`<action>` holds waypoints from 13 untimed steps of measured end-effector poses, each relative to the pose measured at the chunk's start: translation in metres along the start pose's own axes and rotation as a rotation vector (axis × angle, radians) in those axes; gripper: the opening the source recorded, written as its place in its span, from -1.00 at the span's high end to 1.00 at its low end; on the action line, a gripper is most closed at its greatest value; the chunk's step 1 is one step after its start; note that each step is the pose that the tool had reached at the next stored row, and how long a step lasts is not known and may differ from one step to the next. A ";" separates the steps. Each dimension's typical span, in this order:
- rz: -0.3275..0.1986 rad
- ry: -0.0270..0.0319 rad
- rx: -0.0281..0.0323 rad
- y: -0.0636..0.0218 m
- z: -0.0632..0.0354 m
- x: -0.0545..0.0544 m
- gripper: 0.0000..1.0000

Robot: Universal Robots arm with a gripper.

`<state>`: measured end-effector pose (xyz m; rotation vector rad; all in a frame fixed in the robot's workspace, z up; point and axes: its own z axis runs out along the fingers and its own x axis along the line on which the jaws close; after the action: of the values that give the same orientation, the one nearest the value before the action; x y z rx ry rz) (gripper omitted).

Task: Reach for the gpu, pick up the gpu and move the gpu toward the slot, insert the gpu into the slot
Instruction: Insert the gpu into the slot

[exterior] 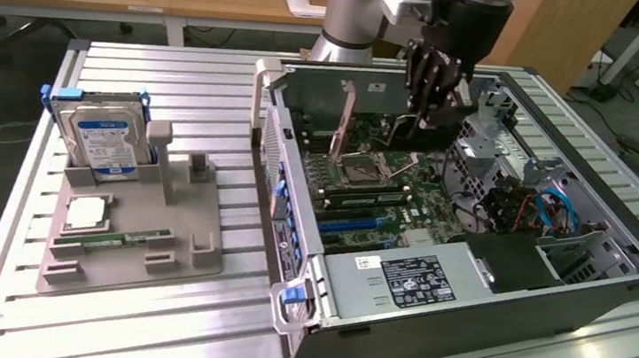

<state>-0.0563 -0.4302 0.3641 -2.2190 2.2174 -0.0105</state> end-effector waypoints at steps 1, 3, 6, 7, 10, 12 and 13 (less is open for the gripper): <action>0.000 0.0001 -0.0001 0.0026 0.0011 0.000 0.48; 0.000 0.0000 -0.0001 0.0055 0.0032 0.000 0.48; 0.000 0.0002 -0.0002 0.0065 0.0050 0.002 0.48; 0.000 0.0002 -0.0002 0.0066 0.0056 0.003 0.48; 0.000 0.0001 -0.0002 0.0066 0.0072 0.006 0.48; 0.000 0.0001 -0.0002 0.0067 0.0079 0.009 0.48; 0.000 0.0000 -0.0002 0.0067 0.0082 0.011 0.48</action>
<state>-0.0629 -0.4413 0.3558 -2.2185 2.2180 -0.0103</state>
